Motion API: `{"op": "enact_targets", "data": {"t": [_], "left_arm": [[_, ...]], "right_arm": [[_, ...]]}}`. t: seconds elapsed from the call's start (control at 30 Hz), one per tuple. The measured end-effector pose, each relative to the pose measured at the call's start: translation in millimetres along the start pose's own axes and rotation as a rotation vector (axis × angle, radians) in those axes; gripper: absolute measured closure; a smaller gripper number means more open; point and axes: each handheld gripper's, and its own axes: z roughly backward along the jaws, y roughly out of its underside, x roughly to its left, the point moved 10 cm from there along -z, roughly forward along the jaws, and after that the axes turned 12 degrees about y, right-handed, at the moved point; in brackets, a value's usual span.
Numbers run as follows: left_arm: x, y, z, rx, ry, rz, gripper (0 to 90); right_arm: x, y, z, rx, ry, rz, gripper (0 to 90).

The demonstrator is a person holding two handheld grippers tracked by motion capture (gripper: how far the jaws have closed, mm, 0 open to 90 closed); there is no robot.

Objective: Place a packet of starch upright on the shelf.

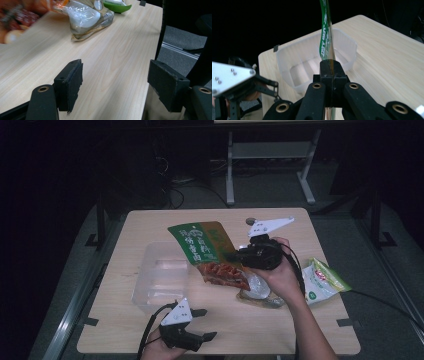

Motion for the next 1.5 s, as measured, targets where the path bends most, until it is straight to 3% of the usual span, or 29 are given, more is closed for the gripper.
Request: {"op": "enact_targets", "data": {"t": [0.13,0.43,0.67,0.77,0.93,1.0,1.23,1.5], "left_arm": [[0.5,-0.3,-0.9,0.005,0.004,-0.008,27.7],[-0.9,0.7,-0.5,0.010,0.011,-0.013,27.7],[-2.3,1.2,-0.3,-0.002,0.012,-0.002,27.5],[-0.4,1.9,0.6,0.008,0.002,-0.016,27.5],[1.8,2.2,3.9,0.014,-0.008,-0.020,27.4],[1.8,2.7,4.2,0.015,-0.009,-0.015,27.3],[3.5,3.3,9.0,-0.002,-0.026,0.006,27.3],[7.1,2.0,13.5,-0.005,-0.038,-0.002,27.3]], "right_arm": [[1.4,-11.4,-7.1,-0.005,-0.008,0.027,90.0],[7.0,-36.8,-32.4,-0.021,-0.038,0.032,90.0],[11.0,-63.7,-67.5,-0.040,-0.075,0.021,90.0],[11.9,-68.7,-78.0,-0.042,-0.086,0.017,90.0],[13.9,-80.6,-110.5,-0.031,-0.103,0.033,90.0],[14.3,-81.9,-115.8,-0.031,-0.107,0.030,90.0],[12.8,-86.6,-158.8,-0.031,-0.111,0.006,90.0],[3.5,-71.2,-192.8,-0.010,-0.111,-0.057,90.0]]}}
